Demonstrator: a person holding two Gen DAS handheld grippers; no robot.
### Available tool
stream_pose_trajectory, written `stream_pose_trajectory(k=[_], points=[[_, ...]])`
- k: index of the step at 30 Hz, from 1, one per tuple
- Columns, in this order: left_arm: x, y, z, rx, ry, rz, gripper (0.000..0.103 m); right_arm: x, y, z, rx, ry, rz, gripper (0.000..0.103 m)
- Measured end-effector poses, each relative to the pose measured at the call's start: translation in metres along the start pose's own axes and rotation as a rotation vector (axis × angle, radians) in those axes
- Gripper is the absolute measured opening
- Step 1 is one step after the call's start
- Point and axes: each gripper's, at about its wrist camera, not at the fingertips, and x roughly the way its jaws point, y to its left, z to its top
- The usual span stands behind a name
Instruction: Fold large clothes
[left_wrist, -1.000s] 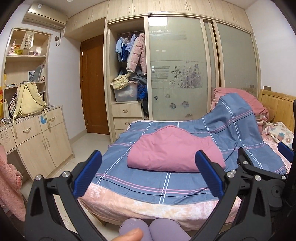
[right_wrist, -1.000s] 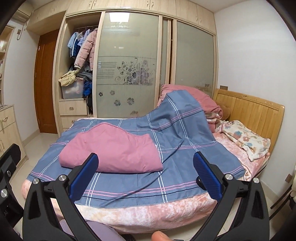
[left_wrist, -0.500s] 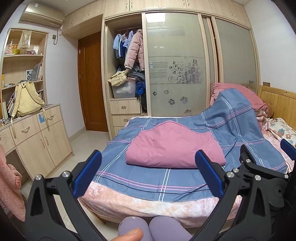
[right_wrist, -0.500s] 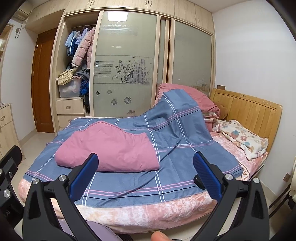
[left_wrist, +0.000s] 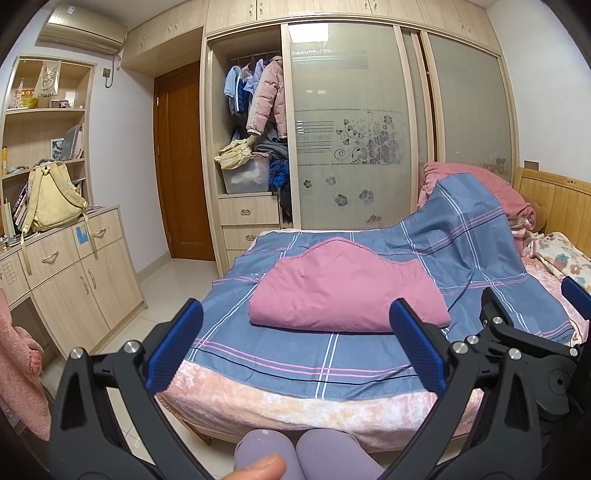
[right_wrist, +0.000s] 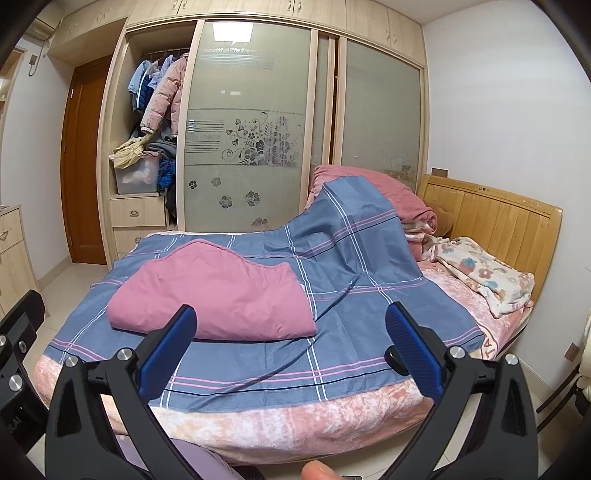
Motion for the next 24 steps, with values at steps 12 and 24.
stream_pose_trajectory(k=[12, 24], points=[[0.003, 0.001, -0.004, 0.0, 0.006, -0.006, 0.101, 0.0, 0.0, -0.003, 0.002, 0.006, -0.002, 0.102], [0.006, -0.001, -0.011, -0.002, 0.018, -0.013, 0.101, 0.003, -0.002, -0.005, 0.001, 0.013, 0.001, 0.102]])
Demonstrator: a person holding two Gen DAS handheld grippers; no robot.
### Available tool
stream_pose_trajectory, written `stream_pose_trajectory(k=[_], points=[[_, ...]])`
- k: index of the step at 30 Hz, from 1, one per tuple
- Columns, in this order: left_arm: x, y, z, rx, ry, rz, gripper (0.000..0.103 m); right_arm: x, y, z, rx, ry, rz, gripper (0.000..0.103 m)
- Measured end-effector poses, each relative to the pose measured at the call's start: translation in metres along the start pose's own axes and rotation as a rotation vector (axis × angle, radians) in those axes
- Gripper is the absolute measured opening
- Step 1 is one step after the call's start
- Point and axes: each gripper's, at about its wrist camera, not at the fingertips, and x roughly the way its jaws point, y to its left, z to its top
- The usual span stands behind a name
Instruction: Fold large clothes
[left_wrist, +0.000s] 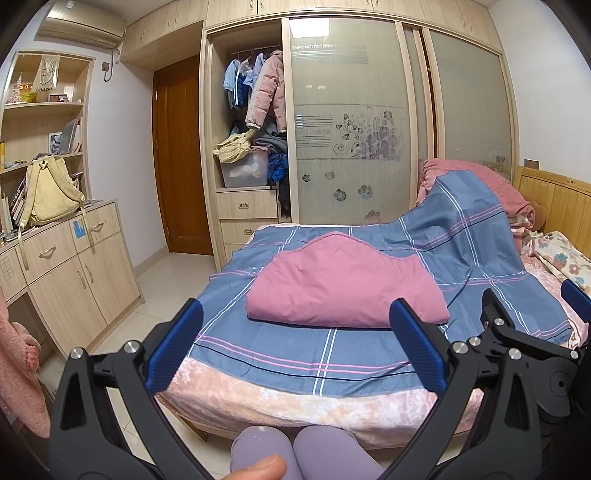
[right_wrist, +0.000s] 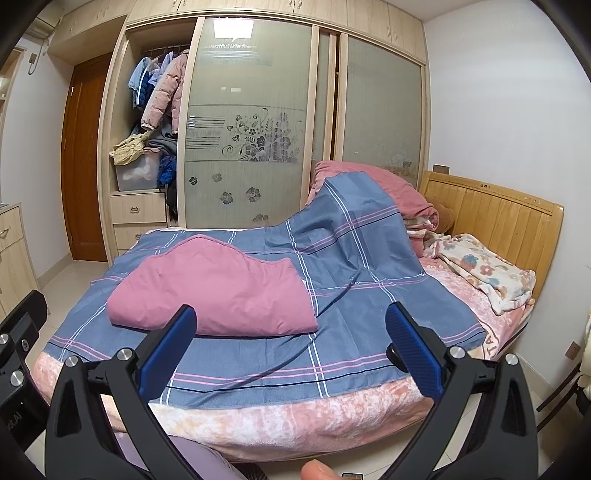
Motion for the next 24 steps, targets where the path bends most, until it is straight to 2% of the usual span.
stream_pose_trajectory(k=[24], points=[[-0.0004, 0.0006, 0.002, 0.0, 0.002, 0.001, 0.101, 0.0006, -0.0002, 0.0, -0.002, 0.001, 0.0, 0.102]])
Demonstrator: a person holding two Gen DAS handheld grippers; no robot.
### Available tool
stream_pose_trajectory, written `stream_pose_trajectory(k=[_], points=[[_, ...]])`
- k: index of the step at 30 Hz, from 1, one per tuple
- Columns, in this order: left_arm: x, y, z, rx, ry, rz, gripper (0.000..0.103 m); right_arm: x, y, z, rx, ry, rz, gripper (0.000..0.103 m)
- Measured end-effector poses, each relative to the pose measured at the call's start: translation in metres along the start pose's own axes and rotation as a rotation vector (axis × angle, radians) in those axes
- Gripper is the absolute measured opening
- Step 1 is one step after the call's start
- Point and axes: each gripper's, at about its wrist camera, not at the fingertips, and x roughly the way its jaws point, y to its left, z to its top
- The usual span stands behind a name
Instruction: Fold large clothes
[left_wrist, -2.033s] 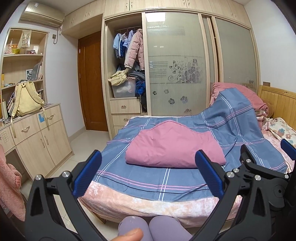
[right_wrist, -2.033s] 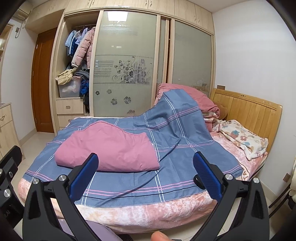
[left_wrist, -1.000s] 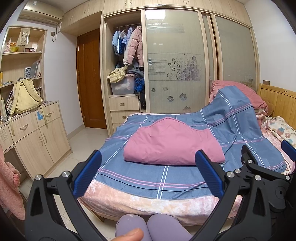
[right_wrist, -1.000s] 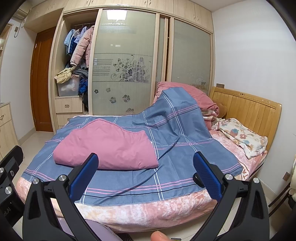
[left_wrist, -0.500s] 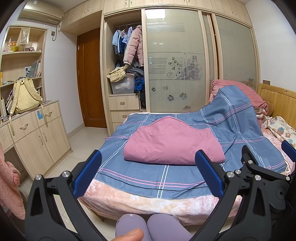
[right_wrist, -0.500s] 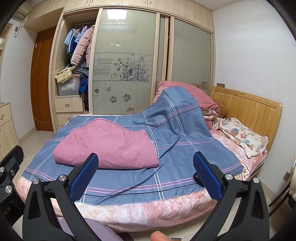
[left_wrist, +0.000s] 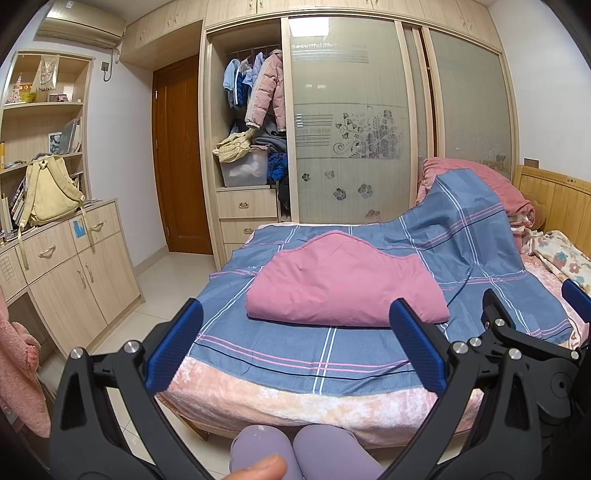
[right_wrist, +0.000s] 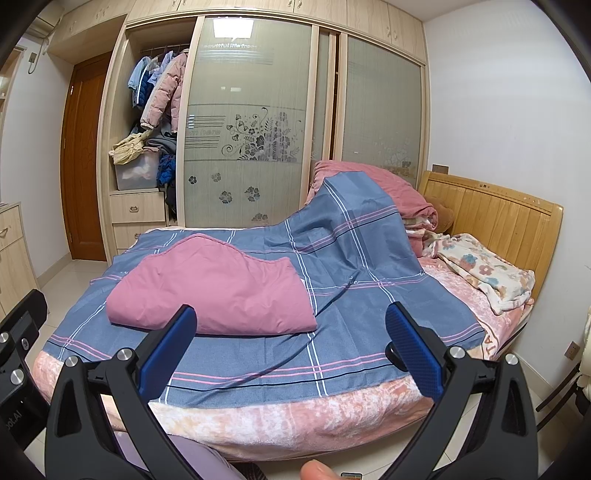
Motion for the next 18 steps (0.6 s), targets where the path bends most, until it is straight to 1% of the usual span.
stream_pose_trajectory(k=[12, 16, 18], points=[[-0.0001, 0.0011, 0.0011, -0.001, -0.001, -0.002, 0.101, 0.0005, -0.0014, -0.0021, 0.001, 0.002, 0.004, 0.102], [-0.0015, 0.003, -0.0022, -0.018, -0.014, -0.022, 0.101, 0.0004, -0.0033, -0.0031, 0.001, 0.004, 0.005, 0.102], [-0.0011, 0.0021, -0.0036, -0.011, -0.018, -0.03, 0.101, 0.0008, -0.0019, -0.0031, -0.005, 0.008, 0.013, 0.102]])
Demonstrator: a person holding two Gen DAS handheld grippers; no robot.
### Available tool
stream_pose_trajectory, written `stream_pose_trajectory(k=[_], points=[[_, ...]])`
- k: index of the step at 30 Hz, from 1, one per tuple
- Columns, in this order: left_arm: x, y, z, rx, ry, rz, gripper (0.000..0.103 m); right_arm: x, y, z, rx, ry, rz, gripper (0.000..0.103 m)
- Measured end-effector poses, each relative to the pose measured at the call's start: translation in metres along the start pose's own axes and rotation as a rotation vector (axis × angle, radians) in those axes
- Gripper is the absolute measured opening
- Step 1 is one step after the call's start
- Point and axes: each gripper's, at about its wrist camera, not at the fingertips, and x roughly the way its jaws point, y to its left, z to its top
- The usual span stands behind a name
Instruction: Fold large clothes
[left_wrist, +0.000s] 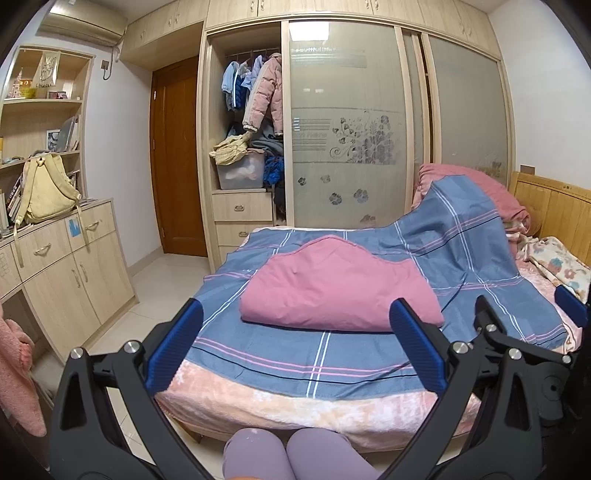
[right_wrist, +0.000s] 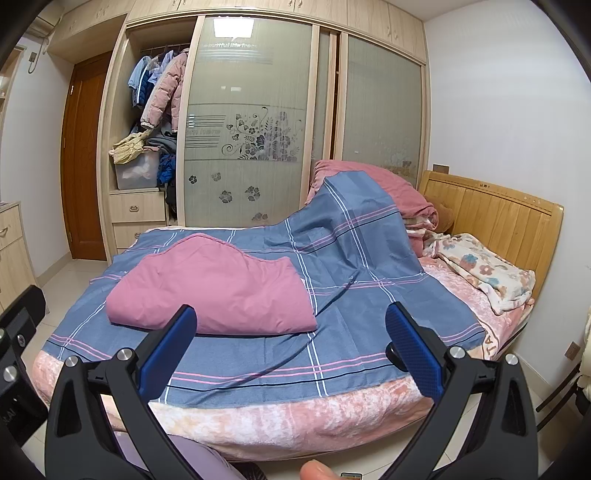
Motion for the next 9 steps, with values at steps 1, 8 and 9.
stream_pose_trajectory(k=[1, 8, 9], points=[[0.001, -0.002, -0.001, 0.007, 0.002, -0.005, 0.101, 0.001, 0.0, -0.001, -0.006, 0.003, 0.008, 0.102], [0.021, 0.003, -0.007, 0.007, 0.05, -0.006, 0.101, 0.018, -0.001, -0.004, -0.03, 0.029, 0.006, 0.102], [0.025, 0.005, -0.007, 0.0, 0.054, -0.002, 0.101, 0.023, 0.0, -0.004, -0.027, 0.033, 0.001, 0.102]])
